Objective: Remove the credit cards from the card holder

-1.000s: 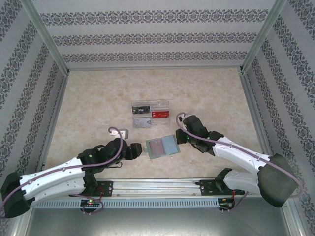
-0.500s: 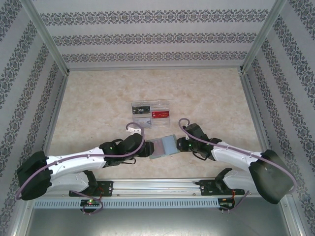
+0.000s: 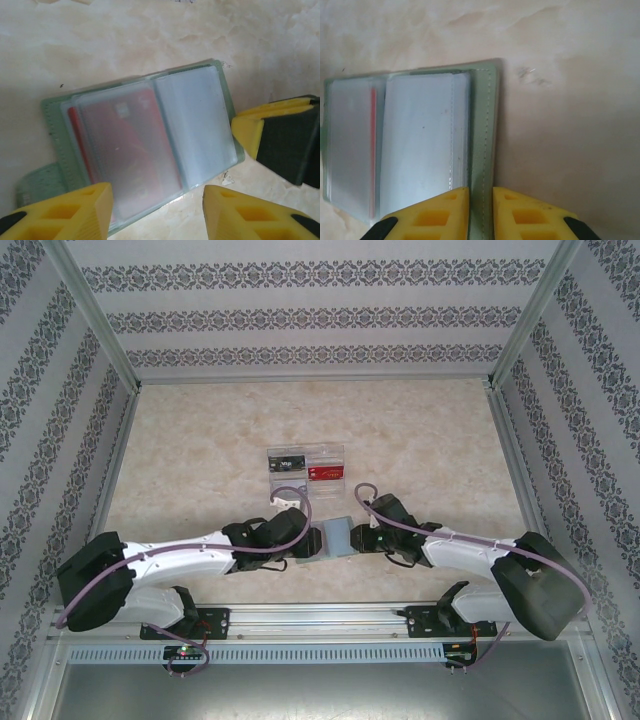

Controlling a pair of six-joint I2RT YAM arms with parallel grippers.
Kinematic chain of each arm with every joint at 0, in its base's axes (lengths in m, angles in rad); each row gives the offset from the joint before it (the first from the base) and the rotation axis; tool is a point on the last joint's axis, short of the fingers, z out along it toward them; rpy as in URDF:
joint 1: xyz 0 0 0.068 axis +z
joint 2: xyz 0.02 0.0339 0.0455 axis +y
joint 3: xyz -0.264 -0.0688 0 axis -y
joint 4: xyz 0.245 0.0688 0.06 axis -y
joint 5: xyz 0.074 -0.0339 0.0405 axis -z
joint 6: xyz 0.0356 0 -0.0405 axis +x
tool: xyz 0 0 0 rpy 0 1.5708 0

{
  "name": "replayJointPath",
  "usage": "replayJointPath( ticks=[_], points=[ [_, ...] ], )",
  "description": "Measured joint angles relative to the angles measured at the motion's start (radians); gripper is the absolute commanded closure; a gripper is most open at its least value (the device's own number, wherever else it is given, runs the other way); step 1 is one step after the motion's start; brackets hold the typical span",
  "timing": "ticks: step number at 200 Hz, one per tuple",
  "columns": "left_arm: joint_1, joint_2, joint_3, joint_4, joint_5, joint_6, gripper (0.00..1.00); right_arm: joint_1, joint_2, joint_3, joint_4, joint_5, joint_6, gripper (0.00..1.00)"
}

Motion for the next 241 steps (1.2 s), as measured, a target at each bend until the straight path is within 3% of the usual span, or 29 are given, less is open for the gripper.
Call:
replayJointPath(
  ticks=[104, 241],
  points=[
    [0.003, 0.140, 0.055, -0.055, -0.031, -0.042, 0.55, 0.037, 0.001, 0.000, 0.008, 0.002, 0.000, 0.79],
    [0.010, 0.183, 0.055, -0.084, -0.039, -0.063, 0.55, 0.037, 0.011, 0.000, 0.005, 0.010, 0.000, 0.79]
  ],
)
